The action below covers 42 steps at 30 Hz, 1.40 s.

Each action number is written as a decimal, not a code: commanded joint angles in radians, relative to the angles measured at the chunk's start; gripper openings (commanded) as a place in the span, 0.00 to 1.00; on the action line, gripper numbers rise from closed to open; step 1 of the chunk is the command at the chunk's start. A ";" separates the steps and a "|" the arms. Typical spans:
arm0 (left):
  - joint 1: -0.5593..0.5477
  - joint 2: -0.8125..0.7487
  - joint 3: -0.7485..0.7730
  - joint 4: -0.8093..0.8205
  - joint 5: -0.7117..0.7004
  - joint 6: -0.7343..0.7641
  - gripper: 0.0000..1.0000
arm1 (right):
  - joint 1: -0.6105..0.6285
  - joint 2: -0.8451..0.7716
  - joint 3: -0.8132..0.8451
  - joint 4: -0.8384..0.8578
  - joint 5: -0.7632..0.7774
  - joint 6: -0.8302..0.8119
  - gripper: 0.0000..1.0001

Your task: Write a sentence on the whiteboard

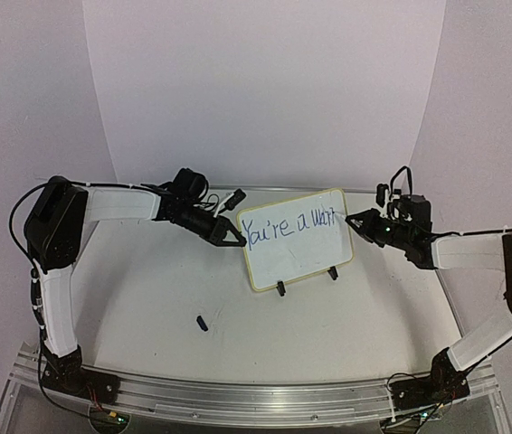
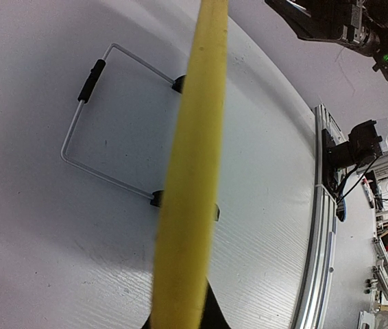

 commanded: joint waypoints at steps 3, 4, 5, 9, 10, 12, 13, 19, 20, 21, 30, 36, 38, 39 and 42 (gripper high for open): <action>-0.026 0.034 0.014 -0.053 -0.030 0.027 0.00 | -0.006 0.019 0.035 0.035 0.018 0.006 0.00; -0.026 0.034 0.014 -0.053 -0.028 0.027 0.00 | -0.006 0.021 0.035 0.033 0.020 0.008 0.00; -0.026 0.034 0.014 -0.054 -0.029 0.027 0.00 | -0.006 0.022 0.035 0.033 0.020 0.008 0.00; -0.026 0.034 0.014 -0.053 -0.031 0.027 0.00 | -0.005 0.015 0.022 0.035 0.049 0.014 0.00; -0.026 0.034 0.014 -0.055 -0.030 0.027 0.00 | -0.005 0.012 0.022 0.035 0.051 0.014 0.00; -0.027 0.033 0.014 -0.055 -0.031 0.027 0.00 | -0.005 0.004 0.016 0.035 0.066 0.016 0.00; -0.028 0.032 0.014 -0.055 -0.030 0.027 0.00 | -0.004 0.000 0.015 0.034 0.069 0.017 0.00; -0.027 0.032 0.014 -0.055 -0.029 0.028 0.00 | -0.005 -0.001 0.016 0.034 0.065 0.017 0.00; -0.027 0.032 0.014 -0.054 -0.029 0.027 0.00 | -0.005 -0.001 0.018 0.035 0.060 0.016 0.00; -0.028 0.032 0.014 -0.055 -0.030 0.027 0.00 | -0.004 -0.002 0.019 0.034 0.047 0.015 0.00; -0.027 0.032 0.015 -0.055 -0.030 0.027 0.00 | -0.005 -0.141 -0.016 -0.011 0.012 0.008 0.00; -0.028 0.032 0.014 -0.057 -0.031 0.029 0.00 | -0.005 -0.218 -0.019 -0.081 0.018 -0.011 0.00; -0.027 0.032 0.014 -0.057 -0.035 0.030 0.00 | -0.005 -0.226 -0.014 -0.104 0.018 -0.020 0.00; -0.027 0.035 0.013 -0.058 -0.037 0.032 0.00 | -0.005 -0.230 -0.007 -0.125 0.024 -0.027 0.00; -0.029 0.037 0.014 -0.059 -0.037 0.032 0.00 | -0.005 -0.230 0.002 -0.163 0.031 -0.045 0.00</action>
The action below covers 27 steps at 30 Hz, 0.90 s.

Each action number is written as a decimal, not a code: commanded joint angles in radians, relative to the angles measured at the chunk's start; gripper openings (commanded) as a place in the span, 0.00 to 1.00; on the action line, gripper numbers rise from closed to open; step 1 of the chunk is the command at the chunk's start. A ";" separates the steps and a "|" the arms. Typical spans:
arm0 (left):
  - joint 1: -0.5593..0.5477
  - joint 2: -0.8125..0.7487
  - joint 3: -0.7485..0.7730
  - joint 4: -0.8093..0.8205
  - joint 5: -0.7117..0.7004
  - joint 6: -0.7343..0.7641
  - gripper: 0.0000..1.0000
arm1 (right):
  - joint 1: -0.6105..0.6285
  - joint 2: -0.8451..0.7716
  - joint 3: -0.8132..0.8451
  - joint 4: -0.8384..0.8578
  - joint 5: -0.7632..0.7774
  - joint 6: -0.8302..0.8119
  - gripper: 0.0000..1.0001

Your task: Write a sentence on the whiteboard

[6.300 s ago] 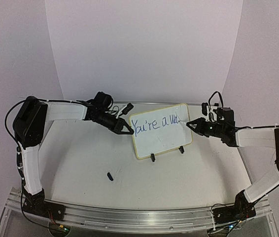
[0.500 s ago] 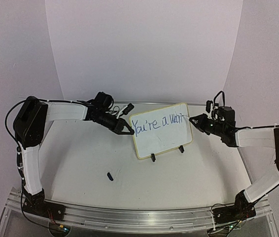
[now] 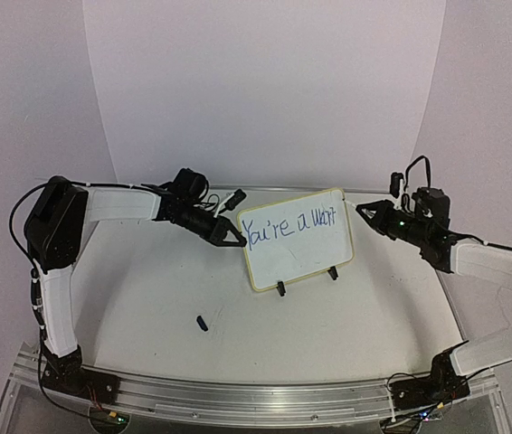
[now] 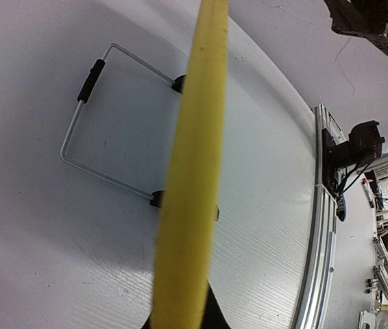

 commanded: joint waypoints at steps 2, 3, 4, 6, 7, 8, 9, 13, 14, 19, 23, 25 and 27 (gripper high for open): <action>-0.027 0.037 0.014 -0.060 -0.037 0.033 0.00 | -0.006 -0.018 0.015 -0.076 0.017 -0.045 0.00; -0.027 0.037 0.014 -0.060 -0.038 0.033 0.00 | -0.006 -0.017 0.018 -0.090 0.021 -0.050 0.00; -0.027 0.037 0.014 -0.060 -0.039 0.033 0.00 | -0.005 -0.014 0.022 -0.107 0.028 -0.056 0.00; -0.028 0.035 0.014 -0.060 -0.038 0.033 0.00 | -0.004 -0.010 0.026 -0.127 0.029 -0.067 0.00; -0.029 0.035 0.014 -0.060 -0.038 0.033 0.00 | -0.005 -0.010 0.028 -0.133 0.027 -0.069 0.00; -0.029 0.033 0.014 -0.061 -0.039 0.033 0.00 | -0.004 -0.010 0.029 -0.142 0.026 -0.071 0.00; -0.029 0.031 0.014 -0.061 -0.039 0.033 0.00 | -0.004 -0.010 0.032 -0.148 0.024 -0.073 0.00; -0.033 0.024 0.012 -0.061 -0.039 0.036 0.00 | -0.005 -0.010 0.039 -0.172 0.017 -0.080 0.00; -0.033 0.023 0.011 -0.060 -0.039 0.035 0.00 | -0.004 -0.010 0.039 -0.173 0.016 -0.080 0.00; -0.035 0.020 0.013 -0.062 -0.039 0.036 0.00 | -0.005 -0.001 0.060 -0.198 0.018 -0.080 0.00; -0.035 0.016 0.013 -0.064 -0.042 0.037 0.00 | -0.005 0.020 0.076 -0.198 0.026 -0.073 0.00; -0.036 0.014 0.012 -0.064 -0.042 0.039 0.00 | -0.004 0.027 0.081 -0.195 0.030 -0.069 0.00; -0.035 0.012 0.014 -0.065 -0.043 0.039 0.00 | -0.007 0.035 0.088 -0.189 0.033 -0.068 0.00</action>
